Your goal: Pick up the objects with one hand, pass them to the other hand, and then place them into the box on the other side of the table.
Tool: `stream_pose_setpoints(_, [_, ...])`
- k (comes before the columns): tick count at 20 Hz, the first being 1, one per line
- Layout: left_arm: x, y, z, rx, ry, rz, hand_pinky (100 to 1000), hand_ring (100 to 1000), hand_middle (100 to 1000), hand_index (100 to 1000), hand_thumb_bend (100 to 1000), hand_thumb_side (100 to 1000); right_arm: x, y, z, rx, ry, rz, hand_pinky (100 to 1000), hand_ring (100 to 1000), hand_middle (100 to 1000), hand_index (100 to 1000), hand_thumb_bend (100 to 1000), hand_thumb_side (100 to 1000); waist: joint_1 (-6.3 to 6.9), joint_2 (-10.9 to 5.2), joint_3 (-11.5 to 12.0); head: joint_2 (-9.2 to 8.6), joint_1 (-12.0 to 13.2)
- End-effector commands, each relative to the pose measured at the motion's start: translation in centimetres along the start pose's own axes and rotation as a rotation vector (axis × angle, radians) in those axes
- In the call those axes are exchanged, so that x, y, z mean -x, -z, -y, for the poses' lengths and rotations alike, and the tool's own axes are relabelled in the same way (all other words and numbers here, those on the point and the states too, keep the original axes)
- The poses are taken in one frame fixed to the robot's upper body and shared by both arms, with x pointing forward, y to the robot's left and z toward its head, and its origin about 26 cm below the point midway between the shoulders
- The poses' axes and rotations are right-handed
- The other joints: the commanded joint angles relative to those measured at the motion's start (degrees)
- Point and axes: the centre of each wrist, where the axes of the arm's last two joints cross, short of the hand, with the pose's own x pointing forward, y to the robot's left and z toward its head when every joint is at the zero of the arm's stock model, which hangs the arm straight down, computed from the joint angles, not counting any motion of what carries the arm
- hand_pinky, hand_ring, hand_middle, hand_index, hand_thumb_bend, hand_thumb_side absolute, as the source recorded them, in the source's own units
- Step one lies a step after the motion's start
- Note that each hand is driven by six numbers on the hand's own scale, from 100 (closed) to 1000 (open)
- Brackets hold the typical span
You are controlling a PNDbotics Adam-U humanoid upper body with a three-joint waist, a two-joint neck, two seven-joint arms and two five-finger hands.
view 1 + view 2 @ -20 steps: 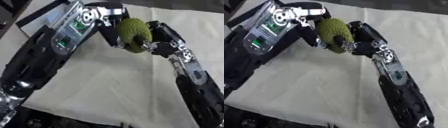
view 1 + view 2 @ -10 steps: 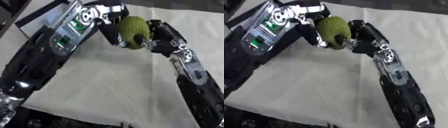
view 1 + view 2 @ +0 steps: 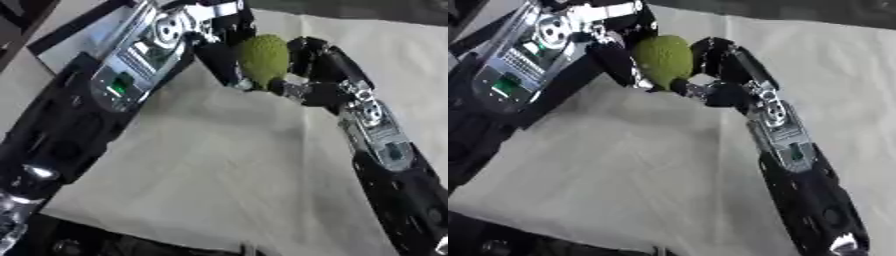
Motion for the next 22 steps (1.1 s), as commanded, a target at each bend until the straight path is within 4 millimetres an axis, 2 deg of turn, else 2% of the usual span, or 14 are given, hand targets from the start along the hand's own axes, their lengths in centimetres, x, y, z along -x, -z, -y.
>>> stream_pose_setpoints(1, [-0.6,-0.9,-1.2,-0.032,-0.024,-0.011,589,441,322,374,520,100,-0.7,0.3,0.7,0.017,-0.033,0.007,639,661,588,685,755,158,0.14,-0.89,0.15,-0.03,0.03])
stream_pose_setpoints(2, [-0.7,-0.9,-1.2,-0.039,-0.03,-0.015,584,436,317,371,516,100,-0.7,0.3,0.7,0.025,-0.033,0.004,652,701,628,724,811,225,0.14,-0.9,0.17,-0.06,0.09])
stream_pose_setpoints(4, [-0.7,-1.0,-1.3,-0.054,-0.044,-0.02,583,435,315,370,518,100,-0.6,0.2,0.9,0.054,-0.028,-0.004,654,706,633,729,803,246,0.15,-0.91,0.19,-0.11,0.2])
stream_pose_setpoints(5, [-0.7,-1.0,-1.3,-0.059,-0.05,-0.021,581,431,311,367,516,100,-0.5,0.2,1.0,0.065,-0.027,-0.007,659,722,653,758,761,339,0.15,-0.92,0.18,-0.12,0.26])
stream_pose_setpoints(7, [-0.8,-1.1,-1.3,-0.069,-0.061,-0.023,581,431,310,367,516,100,-0.4,0.1,1.0,0.086,-0.024,-0.011,659,723,654,759,757,346,0.16,-0.95,0.12,-0.11,0.37])
stream_pose_setpoints(8, [-0.8,-1.2,-1.4,-0.074,-0.066,-0.024,578,427,307,365,510,100,-0.3,0.1,1.1,0.095,-0.025,-0.015,663,735,668,775,725,419,0.15,-0.98,0.09,-0.08,0.43])
stream_pose_setpoints(10, [-0.8,-1.2,-1.4,-0.083,-0.075,-0.024,575,425,305,363,505,100,-0.2,0.0,1.2,0.108,-0.029,-0.021,665,743,676,782,712,461,0.14,-1.03,0.06,-0.09,0.46])
stream_pose_setpoints(12, [-0.8,-1.4,-1.5,-0.097,-0.085,-0.024,574,424,304,362,503,100,0.0,-0.2,1.4,0.126,-0.04,-0.031,666,748,680,785,711,464,0.14,-1.11,0.0,-0.09,0.53])
stream_pose_setpoints(13, [-0.8,-1.4,-1.5,-0.101,-0.089,-0.023,572,424,304,363,503,100,0.0,-0.2,1.5,0.132,-0.044,-0.035,671,763,698,797,703,508,0.14,-1.12,-0.02,-0.09,0.57])
stream_pose_setpoints(16, [-0.8,-1.6,-1.5,-0.11,-0.095,-0.016,572,423,304,363,496,100,0.4,-0.4,1.7,0.151,-0.056,-0.047,677,778,716,808,696,555,0.16,-1.16,-0.05,-0.1,0.77])
stream_pose_setpoints(21, [-0.9,-2.0,-1.7,-0.117,-0.124,0.001,576,422,302,362,475,100,0.9,-0.7,2.2,0.199,-0.059,-0.061,682,794,735,818,694,581,0.22,-1.08,-0.09,0.01,0.58])
stream_pose_setpoints(22, [-0.9,-2.1,-1.8,-0.122,-0.133,0.004,593,420,298,359,448,100,1.0,-0.7,2.3,0.206,-0.058,-0.062,683,798,739,824,692,595,0.2,-1.05,-0.1,-0.08,0.33])
